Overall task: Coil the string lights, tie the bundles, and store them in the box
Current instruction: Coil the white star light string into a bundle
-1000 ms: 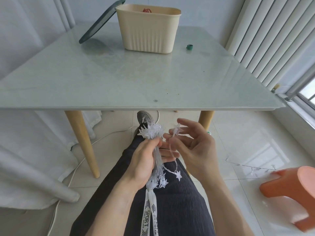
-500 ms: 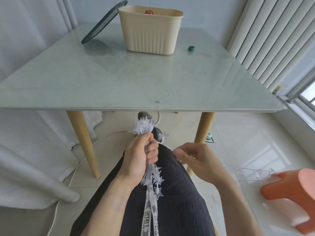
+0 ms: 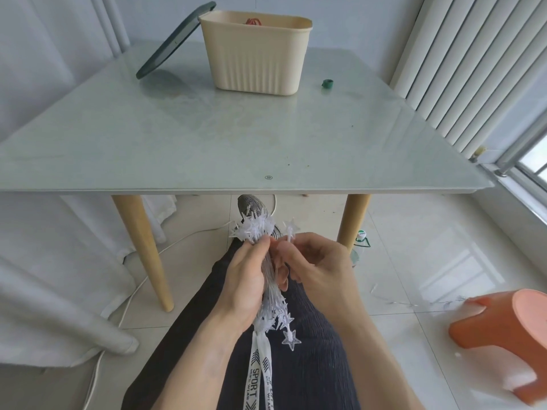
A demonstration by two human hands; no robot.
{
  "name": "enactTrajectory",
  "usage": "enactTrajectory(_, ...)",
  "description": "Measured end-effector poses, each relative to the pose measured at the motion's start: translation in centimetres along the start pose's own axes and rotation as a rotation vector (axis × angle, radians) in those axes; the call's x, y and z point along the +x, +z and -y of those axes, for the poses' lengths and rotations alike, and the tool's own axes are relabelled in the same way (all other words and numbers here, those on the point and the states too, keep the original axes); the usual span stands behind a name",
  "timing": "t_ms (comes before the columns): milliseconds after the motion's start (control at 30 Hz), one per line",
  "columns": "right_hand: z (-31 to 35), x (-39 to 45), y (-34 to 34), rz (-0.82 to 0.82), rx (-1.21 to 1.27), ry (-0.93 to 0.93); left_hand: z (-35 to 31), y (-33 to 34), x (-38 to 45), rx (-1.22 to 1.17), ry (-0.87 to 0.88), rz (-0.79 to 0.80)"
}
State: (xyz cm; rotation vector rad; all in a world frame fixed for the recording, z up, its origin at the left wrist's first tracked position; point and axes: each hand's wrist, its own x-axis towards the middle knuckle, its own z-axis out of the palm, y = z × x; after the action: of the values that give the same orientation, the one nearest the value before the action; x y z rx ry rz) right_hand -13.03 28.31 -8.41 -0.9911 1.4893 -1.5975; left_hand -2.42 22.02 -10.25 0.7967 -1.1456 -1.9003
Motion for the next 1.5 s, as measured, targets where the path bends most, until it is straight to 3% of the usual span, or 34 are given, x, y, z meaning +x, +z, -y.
enactTrajectory(233, -0.6, 0.3, 1.0, -0.271, -0.134, -0.032, 0.1, -0.3, -0.1, 0.1, 0.018, 0.031)
enactTrajectory(533, -0.5, -0.6, 2.0, -0.322, -0.278, -0.075, 0.3, 0.0, -0.4, 0.195, -0.018, -0.053)
enactTrajectory(700, -0.5, -1.0, 2.0, -0.098, -0.47, -0.136, 0.5, -0.1, -0.2, 0.322, 0.005, -0.091)
enactTrajectory(800, -0.1, -1.2, 1.4, 0.045, -0.436, -0.147, 0.1, -0.7, 0.0, 0.322, 0.009, -0.071)
enactTrajectory(900, -0.8, -1.3, 0.6, 0.088, -0.307, -0.095, 0.0, -1.1, 0.0, 0.315, 0.041, -0.013)
enactTrajectory(1033, -2.3, -0.5, -1.2, 0.019, -0.517, -0.113, 0.1, -1.1, 0.3, 0.223, 0.048, -0.032)
enactTrajectory(1167, -4.3, 0.3, -3.7, -0.225, -0.73, -0.162, 0.5, -1.4, 0.7, 0.139, 0.075, -0.056)
enactTrajectory(1367, -6.6, 0.3, -4.7, -0.486, -0.569, -0.2, 0.1, -0.7, 0.4, -0.002, 0.135, 0.071)
enactTrajectory(1500, -7.7, 0.6, -7.2, -0.449, -0.654, -0.041, -0.7, -0.9, 0.6, -0.139, 0.132, -0.011)
